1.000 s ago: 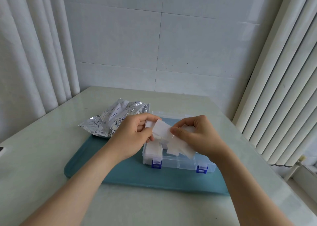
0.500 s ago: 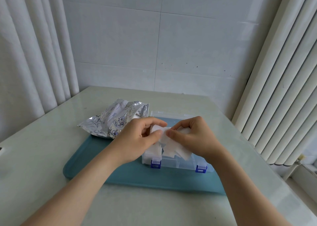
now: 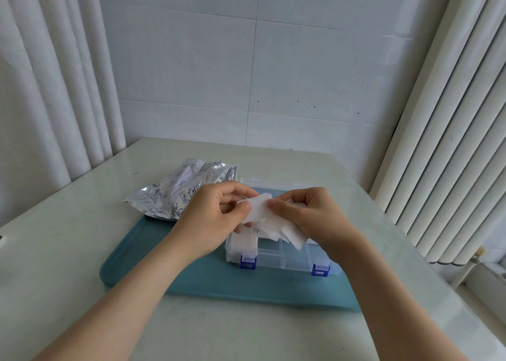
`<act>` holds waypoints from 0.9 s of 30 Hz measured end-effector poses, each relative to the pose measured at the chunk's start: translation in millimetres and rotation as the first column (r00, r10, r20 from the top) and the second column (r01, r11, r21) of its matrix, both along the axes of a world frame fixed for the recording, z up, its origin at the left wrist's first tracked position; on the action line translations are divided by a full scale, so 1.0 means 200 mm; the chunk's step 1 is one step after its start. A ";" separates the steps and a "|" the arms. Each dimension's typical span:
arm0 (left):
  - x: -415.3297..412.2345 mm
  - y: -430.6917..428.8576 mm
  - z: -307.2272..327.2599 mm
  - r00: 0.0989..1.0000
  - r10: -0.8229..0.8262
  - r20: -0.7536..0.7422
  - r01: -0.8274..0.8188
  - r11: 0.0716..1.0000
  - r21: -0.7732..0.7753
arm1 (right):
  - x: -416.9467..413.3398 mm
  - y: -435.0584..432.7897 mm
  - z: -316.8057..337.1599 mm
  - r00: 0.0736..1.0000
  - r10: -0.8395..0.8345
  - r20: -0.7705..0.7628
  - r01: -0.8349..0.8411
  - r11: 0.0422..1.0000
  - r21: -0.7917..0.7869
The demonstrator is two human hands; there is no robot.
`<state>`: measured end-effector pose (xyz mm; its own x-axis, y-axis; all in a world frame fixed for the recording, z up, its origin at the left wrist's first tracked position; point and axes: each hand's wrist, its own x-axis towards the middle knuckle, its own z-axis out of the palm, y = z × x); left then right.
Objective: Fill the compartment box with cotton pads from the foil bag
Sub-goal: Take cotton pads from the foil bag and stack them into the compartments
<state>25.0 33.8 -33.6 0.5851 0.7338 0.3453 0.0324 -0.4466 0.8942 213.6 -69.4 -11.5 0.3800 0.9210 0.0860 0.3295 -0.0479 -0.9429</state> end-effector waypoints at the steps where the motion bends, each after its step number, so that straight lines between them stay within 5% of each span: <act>1: 0.00 0.00 0.00 1.000 0.017 0.007 -0.017 1.000 -0.011 | 0.00 0.00 0.00 1.000 0.020 0.015 -0.019 0.999 -0.031; 7: -0.03 -0.02 0.04 0.997 0.027 -0.070 -0.028 1.000 -0.013 | -0.03 0.02 -0.01 0.992 0.012 -0.123 -0.016 0.999 -0.027; 12: -0.04 0.00 0.03 0.981 0.074 -0.180 -0.070 0.997 0.025 | -0.06 0.02 -0.03 0.998 0.043 0.045 -0.037 0.990 -0.133; 19: -0.02 0.02 -0.02 0.928 0.227 -0.295 -0.141 0.948 0.286 | -0.10 0.06 -0.07 0.966 0.029 0.257 0.011 0.988 -0.152; 27: -0.02 0.05 -0.06 0.913 0.245 -0.326 -0.093 0.904 0.418 | -0.06 0.08 -0.07 0.958 -0.186 0.216 0.200 0.979 -0.045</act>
